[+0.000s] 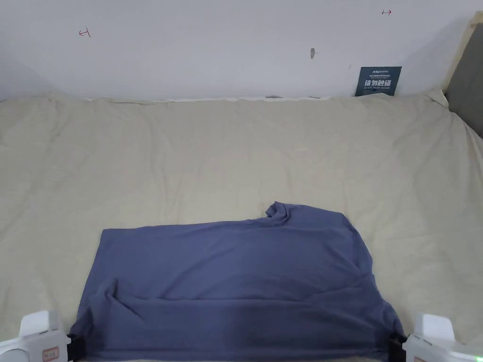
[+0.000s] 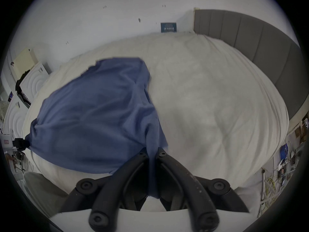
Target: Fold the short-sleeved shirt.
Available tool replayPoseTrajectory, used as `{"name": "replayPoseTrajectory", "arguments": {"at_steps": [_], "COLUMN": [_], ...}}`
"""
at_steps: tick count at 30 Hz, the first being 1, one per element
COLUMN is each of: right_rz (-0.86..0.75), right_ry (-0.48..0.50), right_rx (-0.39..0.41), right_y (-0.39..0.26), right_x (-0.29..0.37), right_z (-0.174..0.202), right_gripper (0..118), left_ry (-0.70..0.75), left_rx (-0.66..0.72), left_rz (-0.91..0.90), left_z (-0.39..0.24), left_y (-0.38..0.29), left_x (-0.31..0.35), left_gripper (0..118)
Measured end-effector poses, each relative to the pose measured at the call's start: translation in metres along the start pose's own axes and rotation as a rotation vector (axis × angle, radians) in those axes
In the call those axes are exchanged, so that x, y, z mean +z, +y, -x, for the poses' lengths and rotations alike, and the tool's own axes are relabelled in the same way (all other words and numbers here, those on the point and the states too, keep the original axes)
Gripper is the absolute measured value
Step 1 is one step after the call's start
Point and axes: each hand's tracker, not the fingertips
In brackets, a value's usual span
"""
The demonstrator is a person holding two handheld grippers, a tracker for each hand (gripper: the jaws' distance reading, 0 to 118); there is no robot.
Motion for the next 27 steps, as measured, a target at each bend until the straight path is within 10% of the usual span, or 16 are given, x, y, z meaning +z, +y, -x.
{"name": "replayPoseTrajectory", "arguments": {"at_steps": [6,10,11,23,27], "right_rz": [0.017,-0.084,-0.129,-0.757,-0.827], "right_ry": [-0.003,-0.011,0.004,-0.002,-0.054], "right_rx": [-0.037,-0.048,-0.049,0.101,0.121], "right_y": [-0.005,0.014,0.021,0.097,0.096], "right_x": [-0.004,0.027,0.037,0.169,0.176], "right_z": [0.002,0.011,0.013,0.092,0.107], "right_gripper": [19,84,91,97,82], "left_ry": [0.027,0.030,-0.002,-0.101,-0.087], "left_rx": [0.005,-0.032,-0.020,-0.120,-0.146], "left_rz": [0.044,0.018,-0.037,-0.775,-0.846], "left_z": [-0.010,-0.016,-0.028,-0.132,-0.147], "left_y": [0.005,0.020,0.029,0.091,0.094], "left_x": [-0.009,0.002,0.019,0.124,0.124], "left_gripper": [18,115,118,113,57]}}
